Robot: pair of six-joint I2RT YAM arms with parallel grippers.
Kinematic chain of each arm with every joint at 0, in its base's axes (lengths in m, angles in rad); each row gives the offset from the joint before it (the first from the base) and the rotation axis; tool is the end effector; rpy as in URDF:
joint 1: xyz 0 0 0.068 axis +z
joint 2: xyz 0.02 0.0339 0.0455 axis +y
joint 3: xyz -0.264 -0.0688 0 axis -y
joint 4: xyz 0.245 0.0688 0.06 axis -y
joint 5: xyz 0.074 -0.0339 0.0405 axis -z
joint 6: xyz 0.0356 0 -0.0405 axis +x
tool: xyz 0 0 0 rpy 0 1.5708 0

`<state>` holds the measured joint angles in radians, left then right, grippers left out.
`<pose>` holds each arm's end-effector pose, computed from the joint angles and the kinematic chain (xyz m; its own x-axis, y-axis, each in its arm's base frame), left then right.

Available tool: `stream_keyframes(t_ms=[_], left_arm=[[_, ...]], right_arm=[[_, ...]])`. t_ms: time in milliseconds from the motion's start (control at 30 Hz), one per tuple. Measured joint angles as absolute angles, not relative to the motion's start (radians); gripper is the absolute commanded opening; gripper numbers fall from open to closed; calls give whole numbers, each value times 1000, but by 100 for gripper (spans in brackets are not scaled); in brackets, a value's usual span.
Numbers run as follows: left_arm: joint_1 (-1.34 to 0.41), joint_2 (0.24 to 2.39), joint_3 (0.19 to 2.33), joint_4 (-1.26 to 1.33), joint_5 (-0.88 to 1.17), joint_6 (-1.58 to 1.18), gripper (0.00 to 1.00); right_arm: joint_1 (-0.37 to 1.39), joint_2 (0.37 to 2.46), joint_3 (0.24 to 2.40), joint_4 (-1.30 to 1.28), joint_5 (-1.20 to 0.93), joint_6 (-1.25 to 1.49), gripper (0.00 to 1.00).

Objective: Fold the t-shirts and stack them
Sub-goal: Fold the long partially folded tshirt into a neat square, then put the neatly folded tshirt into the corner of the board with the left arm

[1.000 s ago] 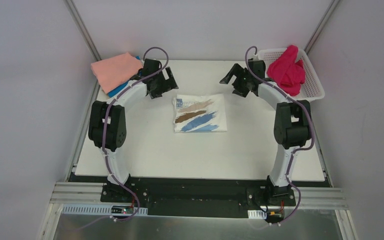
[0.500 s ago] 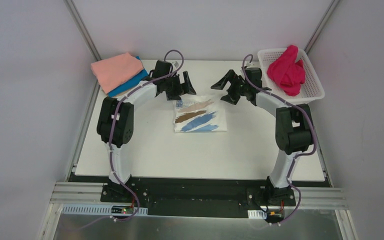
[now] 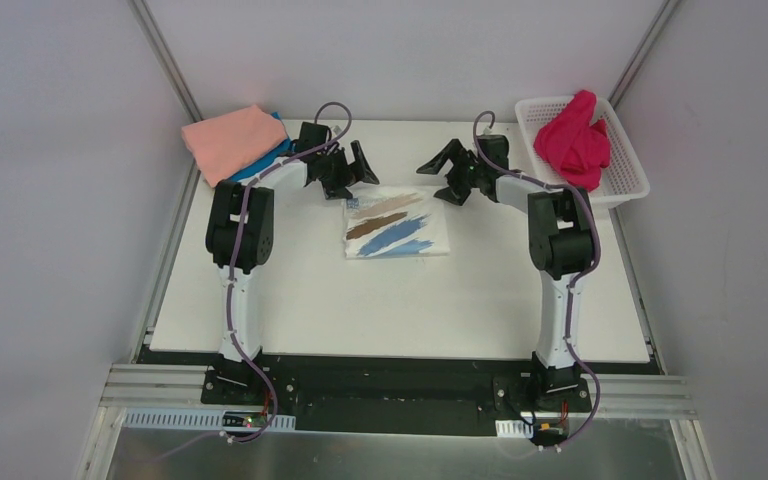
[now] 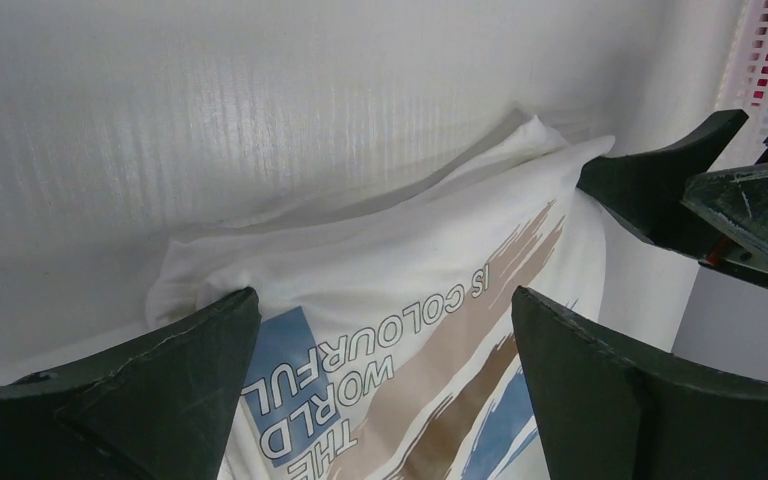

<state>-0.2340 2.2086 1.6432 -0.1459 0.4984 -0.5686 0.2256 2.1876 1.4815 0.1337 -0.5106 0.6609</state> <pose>0.4785 -0.1316 0.1763 -0.8344 -0.2873 -0.4703 0.1265 0.7307 -0.6708 0.4702 0.1258 0.1586 -0.7823 0.3699 -0.5011 -0.1461 0.6731 0.7250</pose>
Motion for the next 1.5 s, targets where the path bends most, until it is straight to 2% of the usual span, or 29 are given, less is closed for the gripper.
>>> stream_keyframes(t_ms=[300, 600, 700, 933, 1167, 1500], left_arm=[[-228, 2209, 1624, -110, 495, -581, 99], [-228, 2120, 1623, -182, 456, -559, 99], [-229, 2014, 1570, -184, 430, -559, 99], [-242, 1743, 1328, -182, 334, -585, 99], [-243, 1768, 1228, -215, 270, -617, 99], [-263, 1954, 1316, -212, 252, -643, 69]], right_arm=[[220, 2222, 1510, 181, -513, 690, 99], [212, 2166, 1579, -25, -455, 587, 100], [207, 2052, 1504, -49, -436, 562, 99], [208, 1617, 1173, -67, -363, 537, 100], [178, 1303, 921, -136, -189, 563, 99], [139, 1106, 816, -237, -44, 571, 99]])
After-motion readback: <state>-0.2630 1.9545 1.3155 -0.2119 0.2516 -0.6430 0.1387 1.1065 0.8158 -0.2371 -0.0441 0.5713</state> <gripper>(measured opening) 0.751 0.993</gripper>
